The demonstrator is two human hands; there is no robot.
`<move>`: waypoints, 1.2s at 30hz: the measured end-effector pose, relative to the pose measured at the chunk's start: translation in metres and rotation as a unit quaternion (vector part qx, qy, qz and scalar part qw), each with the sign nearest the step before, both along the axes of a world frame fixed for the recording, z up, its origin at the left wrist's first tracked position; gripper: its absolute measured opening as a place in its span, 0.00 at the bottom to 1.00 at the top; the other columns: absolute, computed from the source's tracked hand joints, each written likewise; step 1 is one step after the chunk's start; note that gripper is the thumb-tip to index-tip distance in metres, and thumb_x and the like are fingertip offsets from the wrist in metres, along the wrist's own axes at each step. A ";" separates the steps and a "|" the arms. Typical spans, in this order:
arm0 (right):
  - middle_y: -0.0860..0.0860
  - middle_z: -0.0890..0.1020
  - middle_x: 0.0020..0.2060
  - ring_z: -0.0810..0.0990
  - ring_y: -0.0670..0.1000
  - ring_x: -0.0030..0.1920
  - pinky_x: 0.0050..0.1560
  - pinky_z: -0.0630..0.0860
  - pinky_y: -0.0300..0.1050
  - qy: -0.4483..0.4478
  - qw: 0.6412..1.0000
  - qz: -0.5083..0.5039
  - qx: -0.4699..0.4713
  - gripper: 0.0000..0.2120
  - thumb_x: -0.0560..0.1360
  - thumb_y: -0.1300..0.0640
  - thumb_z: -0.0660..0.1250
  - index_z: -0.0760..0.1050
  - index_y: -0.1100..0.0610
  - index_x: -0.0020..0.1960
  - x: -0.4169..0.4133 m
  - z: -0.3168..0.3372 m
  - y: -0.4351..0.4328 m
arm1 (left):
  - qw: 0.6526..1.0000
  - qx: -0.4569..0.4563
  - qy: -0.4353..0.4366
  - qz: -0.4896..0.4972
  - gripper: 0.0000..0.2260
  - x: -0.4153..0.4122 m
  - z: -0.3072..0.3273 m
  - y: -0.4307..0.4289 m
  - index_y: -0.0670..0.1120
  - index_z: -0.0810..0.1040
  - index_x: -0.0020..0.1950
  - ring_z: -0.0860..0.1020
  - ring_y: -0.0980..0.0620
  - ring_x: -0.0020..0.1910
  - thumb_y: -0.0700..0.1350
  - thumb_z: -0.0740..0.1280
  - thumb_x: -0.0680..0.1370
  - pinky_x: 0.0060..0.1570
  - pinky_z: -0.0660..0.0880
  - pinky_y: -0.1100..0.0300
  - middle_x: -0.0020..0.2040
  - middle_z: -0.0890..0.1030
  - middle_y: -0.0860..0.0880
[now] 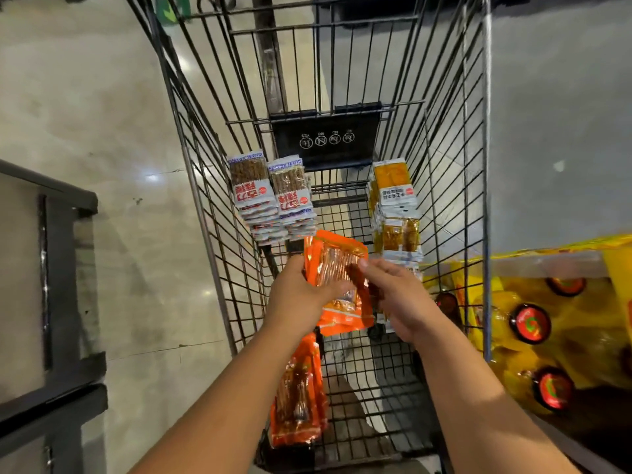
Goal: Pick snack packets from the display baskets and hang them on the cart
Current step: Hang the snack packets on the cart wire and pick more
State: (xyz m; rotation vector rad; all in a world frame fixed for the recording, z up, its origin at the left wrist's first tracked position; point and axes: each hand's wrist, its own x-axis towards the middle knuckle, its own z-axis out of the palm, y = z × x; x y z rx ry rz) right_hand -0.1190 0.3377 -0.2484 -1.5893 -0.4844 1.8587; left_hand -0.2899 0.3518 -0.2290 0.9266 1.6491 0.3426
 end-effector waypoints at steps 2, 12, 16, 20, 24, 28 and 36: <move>0.59 0.87 0.49 0.86 0.55 0.47 0.44 0.82 0.48 0.041 0.998 -0.030 -0.026 0.12 0.74 0.53 0.71 0.83 0.59 0.53 0.002 -0.008 -0.007 | 0.997 -0.005 0.016 -0.073 0.20 0.003 0.000 -0.001 0.54 0.81 0.56 0.83 0.56 0.46 0.54 0.81 0.68 0.48 0.79 0.58 0.47 0.85 0.55; 0.57 0.87 0.49 0.87 0.59 0.48 0.51 0.83 0.61 -0.107 0.986 -0.069 -0.106 0.08 0.76 0.60 0.73 0.81 0.58 0.55 0.026 -0.051 -0.036 | 0.898 0.302 0.311 -0.071 0.13 -0.060 0.004 0.005 0.46 0.78 0.61 0.74 0.42 0.62 0.48 0.67 0.79 0.60 0.66 0.51 0.59 0.80 0.46; 0.55 0.87 0.48 0.87 0.53 0.47 0.49 0.83 0.53 -0.123 0.987 0.026 -0.100 0.07 0.76 0.59 0.73 0.80 0.56 0.54 0.009 -0.053 -0.053 | 0.920 0.238 0.311 0.029 0.34 -0.074 -0.017 -0.009 0.42 0.61 0.77 0.62 0.40 0.76 0.45 0.73 0.76 0.74 0.60 0.44 0.77 0.62 0.39; 0.51 0.86 0.49 0.86 0.47 0.47 0.45 0.82 0.42 -0.080 0.983 0.153 -0.059 0.16 0.75 0.60 0.75 0.74 0.52 0.60 -0.027 -0.053 -0.070 | 0.950 0.181 0.237 0.093 0.31 -0.076 -0.029 -0.011 0.45 0.58 0.79 0.77 0.37 0.63 0.46 0.68 0.81 0.63 0.75 0.47 0.74 0.71 0.42; 0.47 0.81 0.57 0.82 0.48 0.57 0.59 0.76 0.45 -0.126 0.953 0.274 0.008 0.40 0.74 0.58 0.76 0.55 0.47 0.75 -0.062 -0.059 -0.086 | 0.948 0.183 0.235 0.111 0.22 -0.077 -0.028 -0.009 0.44 0.67 0.74 0.76 0.44 0.65 0.45 0.67 0.81 0.58 0.71 0.58 0.69 0.76 0.45; 0.49 0.78 0.63 0.74 0.52 0.66 0.65 0.69 0.46 -0.239 0.884 0.400 0.040 0.37 0.75 0.56 0.74 0.59 0.46 0.77 -0.088 -0.059 -0.085 | 0.949 0.181 0.233 0.112 0.19 -0.078 -0.028 -0.010 0.45 0.68 0.71 0.79 0.44 0.58 0.44 0.66 0.81 0.51 0.72 0.58 0.67 0.77 0.46; 0.54 0.73 0.67 0.72 0.57 0.68 0.65 0.70 0.48 -0.230 0.811 0.535 0.057 0.40 0.68 0.55 0.80 0.63 0.52 0.73 -0.101 -0.074 -0.056 | 0.947 0.176 0.244 0.110 0.19 -0.078 -0.029 -0.009 0.46 0.69 0.70 0.76 0.50 0.43 0.43 0.66 0.80 0.43 0.69 0.58 0.64 0.78 0.49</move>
